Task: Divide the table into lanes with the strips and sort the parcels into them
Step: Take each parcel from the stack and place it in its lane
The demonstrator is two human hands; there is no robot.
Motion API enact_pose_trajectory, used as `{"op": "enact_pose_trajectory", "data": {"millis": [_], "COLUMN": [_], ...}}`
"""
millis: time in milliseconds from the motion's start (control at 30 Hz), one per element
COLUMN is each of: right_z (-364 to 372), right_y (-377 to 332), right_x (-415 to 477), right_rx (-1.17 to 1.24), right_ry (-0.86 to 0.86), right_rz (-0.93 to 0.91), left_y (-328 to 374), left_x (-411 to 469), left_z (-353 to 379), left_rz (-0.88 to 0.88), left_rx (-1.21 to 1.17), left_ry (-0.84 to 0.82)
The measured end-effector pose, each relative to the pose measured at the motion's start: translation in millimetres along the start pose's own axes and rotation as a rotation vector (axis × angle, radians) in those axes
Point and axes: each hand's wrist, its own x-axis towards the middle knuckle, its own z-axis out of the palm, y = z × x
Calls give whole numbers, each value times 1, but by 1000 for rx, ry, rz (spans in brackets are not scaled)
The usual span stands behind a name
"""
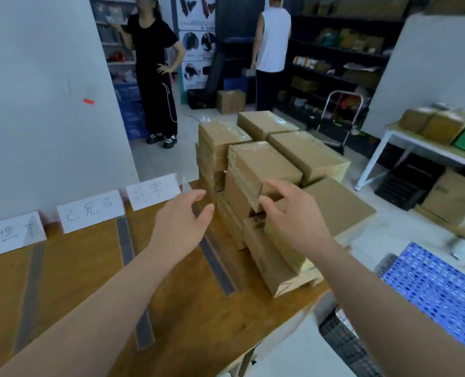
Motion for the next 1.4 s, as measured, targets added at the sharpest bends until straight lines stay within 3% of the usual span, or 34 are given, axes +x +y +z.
{"op": "enact_pose_trajectory", "data": {"millis": [100, 233, 333, 467, 633, 933, 1067, 1233, 1400], "right_z": [-38, -70, -81, -82, -81, -123, -138, -127, -106], "right_y": [30, 93, 131, 168, 184, 164, 148, 145, 146], "right_x": [-2, 3, 9, 21, 27, -2, -14, -23, -33], "right_rx": [-49, -27, -24, 62, 326, 483, 716, 920, 1001], "right_ry": [77, 106, 70, -41, -96, -11, -20, -114, -143], "right_rz": [93, 288, 408, 504, 546, 348, 349, 338, 364], "left_y": [27, 58, 74, 101, 127, 154, 168, 165, 155], "left_x": [-2, -8, -9, -14, -20, -59, -79, -103, -130], "left_z": [17, 57, 91, 116, 130, 111, 102, 100, 98], "left_rz": [77, 50, -71, -282, -491, -753, -700, -457, -466], "left_rx": [-30, -78, -170, -355, -561, -1076, -1132, -978, -985], "left_ry": [-83, -265, -392, -410, -298, 53, 208, 312, 398]}}
